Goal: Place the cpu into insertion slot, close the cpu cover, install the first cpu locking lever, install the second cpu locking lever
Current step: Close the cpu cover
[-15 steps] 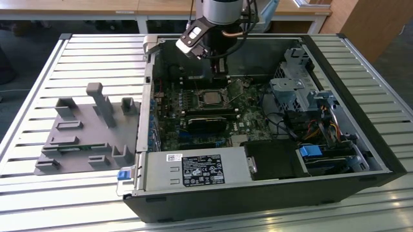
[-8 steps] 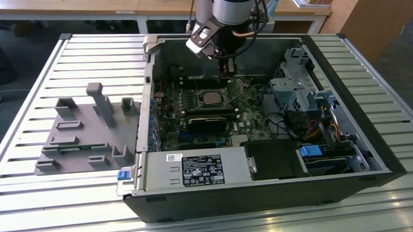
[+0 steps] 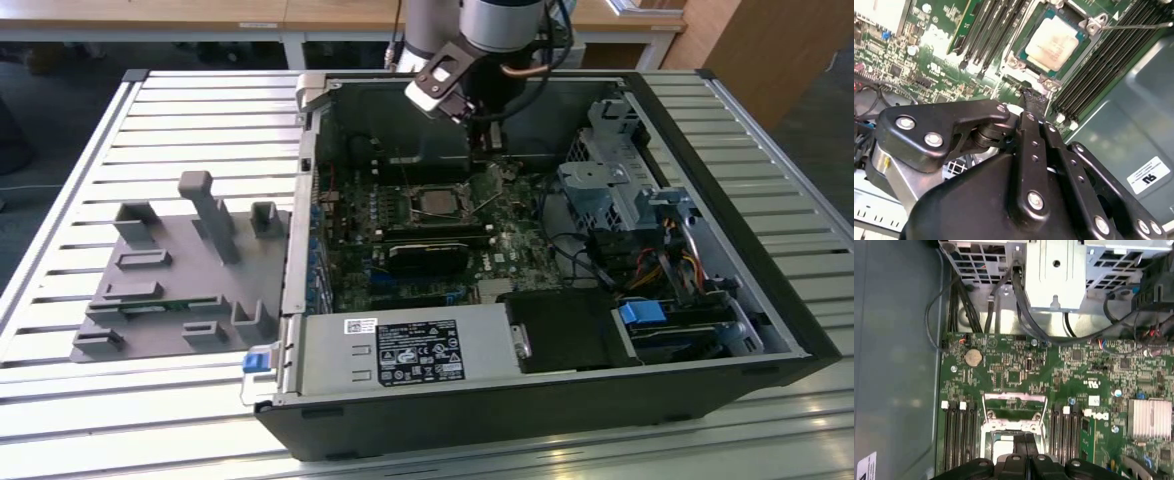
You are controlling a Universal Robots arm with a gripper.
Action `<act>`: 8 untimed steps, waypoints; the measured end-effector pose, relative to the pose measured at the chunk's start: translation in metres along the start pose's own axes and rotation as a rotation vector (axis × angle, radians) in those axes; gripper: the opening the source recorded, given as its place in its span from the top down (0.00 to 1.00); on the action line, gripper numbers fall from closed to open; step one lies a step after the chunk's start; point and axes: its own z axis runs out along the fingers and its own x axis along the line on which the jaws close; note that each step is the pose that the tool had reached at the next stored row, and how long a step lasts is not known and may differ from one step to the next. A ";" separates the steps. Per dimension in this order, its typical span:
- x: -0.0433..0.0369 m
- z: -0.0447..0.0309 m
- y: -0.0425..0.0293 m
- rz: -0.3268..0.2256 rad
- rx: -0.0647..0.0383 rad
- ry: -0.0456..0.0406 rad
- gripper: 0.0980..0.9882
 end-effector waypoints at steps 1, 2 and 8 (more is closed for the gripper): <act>-0.0001 0.0004 0.0022 -0.001 0.000 0.0001 0.98; -0.0001 0.0007 0.0044 -0.001 0.000 0.0001 0.98; -0.0002 0.0033 0.0138 0.002 0.000 0.0000 0.98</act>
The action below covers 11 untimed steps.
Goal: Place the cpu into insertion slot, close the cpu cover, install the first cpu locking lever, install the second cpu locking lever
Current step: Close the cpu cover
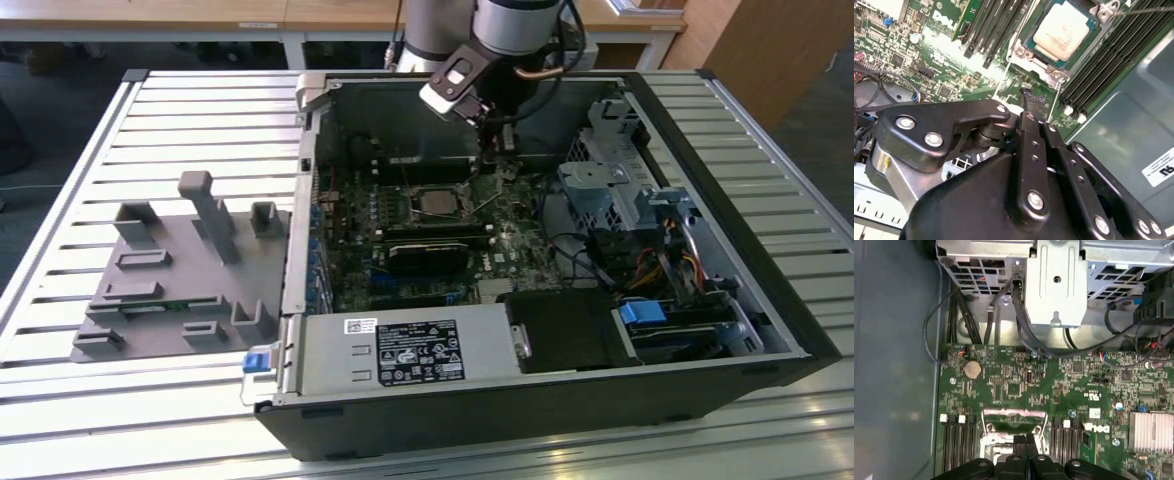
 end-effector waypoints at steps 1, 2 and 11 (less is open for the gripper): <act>0.0001 0.0006 0.0014 0.003 0.000 0.0000 0.98; 0.0002 0.0010 0.0026 0.006 0.000 -0.0003 0.98; 0.0048 0.0048 0.0168 0.014 0.000 -0.0004 0.98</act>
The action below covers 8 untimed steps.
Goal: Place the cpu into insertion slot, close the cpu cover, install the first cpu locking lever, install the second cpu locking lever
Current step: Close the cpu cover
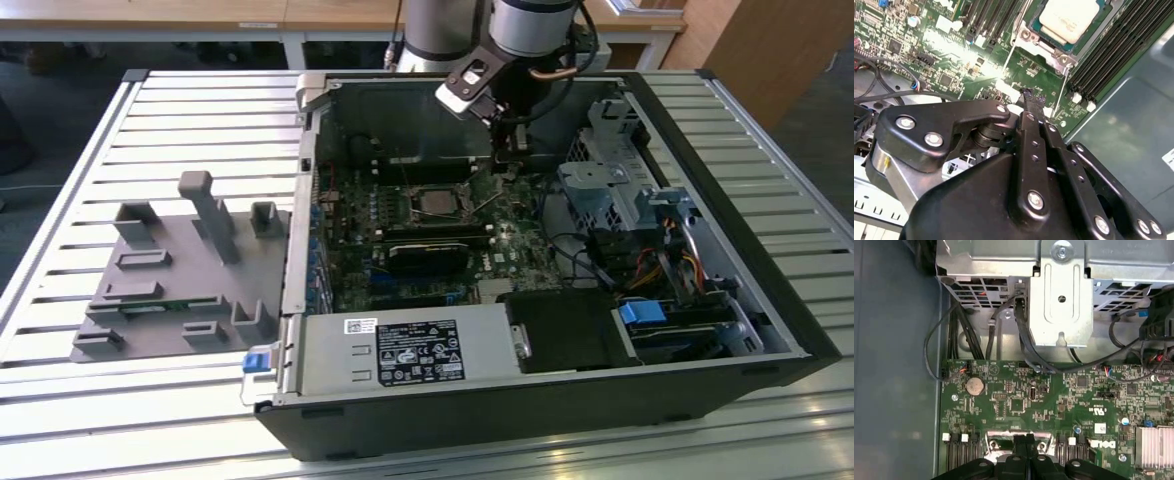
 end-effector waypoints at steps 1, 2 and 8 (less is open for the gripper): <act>0.0005 0.0003 0.0011 0.000 0.000 0.0000 0.98; 0.0009 0.0007 0.0020 0.000 0.000 0.0000 0.98; 0.0038 0.0025 0.0057 0.000 0.000 0.0000 0.98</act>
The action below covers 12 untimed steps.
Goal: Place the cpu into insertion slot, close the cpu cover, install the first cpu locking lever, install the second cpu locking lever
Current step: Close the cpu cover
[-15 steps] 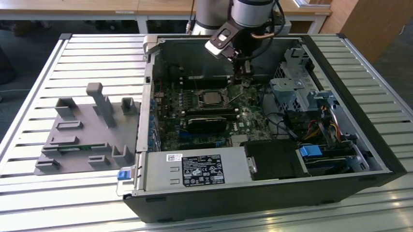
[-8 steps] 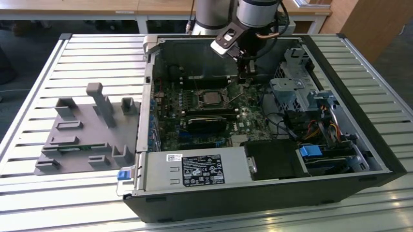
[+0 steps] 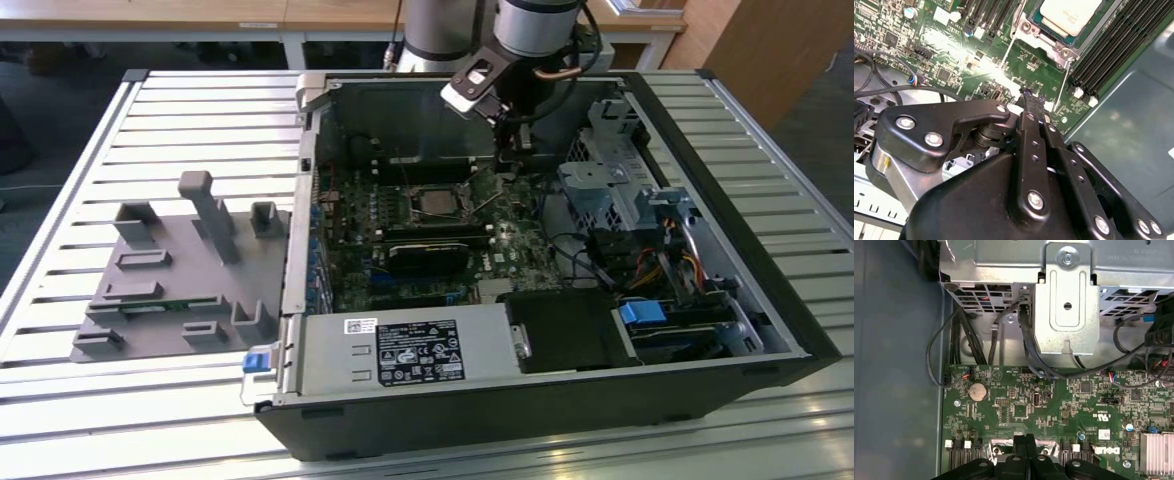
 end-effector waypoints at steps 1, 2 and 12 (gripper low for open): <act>0.0006 0.0002 0.0006 0.000 0.000 0.0000 0.98; 0.0011 0.0005 0.0011 0.000 0.000 0.0000 0.98; 0.0036 0.0029 0.0096 0.000 0.000 -0.0001 0.98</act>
